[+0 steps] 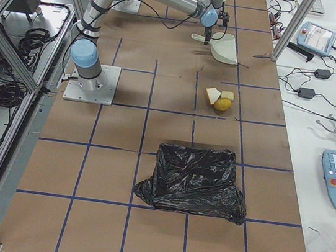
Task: Sweep and dump trash in nearest bin
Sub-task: 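Lower the right gripper and grasp the dustpan handle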
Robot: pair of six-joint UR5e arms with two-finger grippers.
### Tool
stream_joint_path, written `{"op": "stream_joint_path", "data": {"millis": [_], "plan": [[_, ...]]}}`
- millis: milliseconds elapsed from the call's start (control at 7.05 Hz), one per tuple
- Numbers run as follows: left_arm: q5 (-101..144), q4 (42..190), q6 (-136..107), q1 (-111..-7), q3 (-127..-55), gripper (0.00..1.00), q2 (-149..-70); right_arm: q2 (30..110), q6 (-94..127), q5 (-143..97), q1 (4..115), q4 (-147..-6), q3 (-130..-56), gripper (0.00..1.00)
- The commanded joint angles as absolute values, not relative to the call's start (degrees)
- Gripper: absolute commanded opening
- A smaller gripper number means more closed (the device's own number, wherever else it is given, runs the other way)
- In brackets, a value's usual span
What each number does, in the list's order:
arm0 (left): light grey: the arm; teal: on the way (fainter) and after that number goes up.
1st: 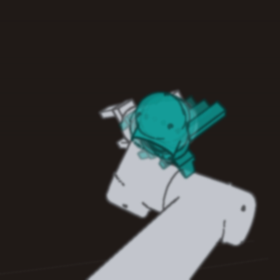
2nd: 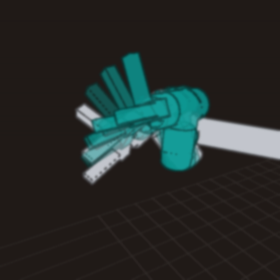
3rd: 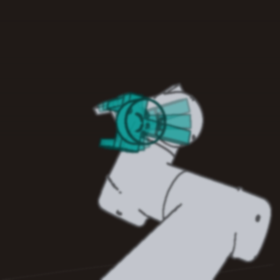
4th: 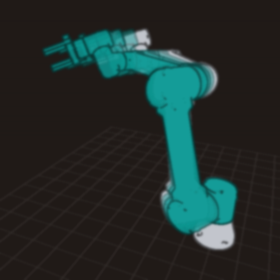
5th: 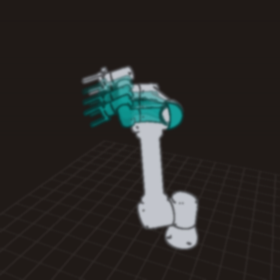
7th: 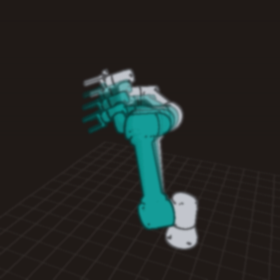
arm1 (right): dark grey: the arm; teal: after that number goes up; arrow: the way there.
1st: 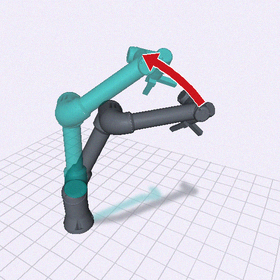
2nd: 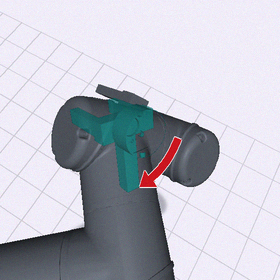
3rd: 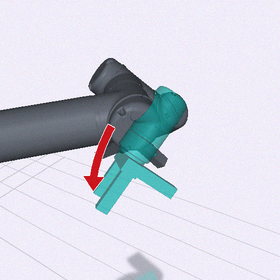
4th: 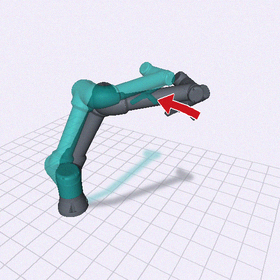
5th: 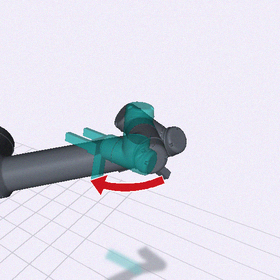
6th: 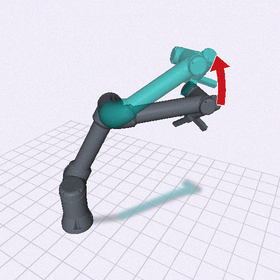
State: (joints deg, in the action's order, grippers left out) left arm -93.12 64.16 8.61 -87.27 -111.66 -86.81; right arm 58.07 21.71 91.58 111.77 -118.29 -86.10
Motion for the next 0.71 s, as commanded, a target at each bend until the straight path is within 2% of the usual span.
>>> {"op": "stream_joint_path", "data": {"millis": [0,284,425,567], "plan": [[-93.1,64.2,8.6,-87.3,-111.5,0.00,-86.8,57.8,22.2,91.6,111.9,-118.3,-86.2,1.00],[-93.2,64.2,8.6,-87.4,-111.5,0.00,-86.7,57.3,22.3,91.6,112.0,-118.3,-86.1,0.96],[-93.3,64.2,8.6,-87.3,-111.5,0.00,-86.7,56.9,22.3,91.6,112.1,-118.3,-85.9,0.87],[-93.1,64.2,8.6,-87.4,-111.8,0.00,-86.6,56.8,22.3,91.6,112.1,-118.3,-85.6,0.69]]}}
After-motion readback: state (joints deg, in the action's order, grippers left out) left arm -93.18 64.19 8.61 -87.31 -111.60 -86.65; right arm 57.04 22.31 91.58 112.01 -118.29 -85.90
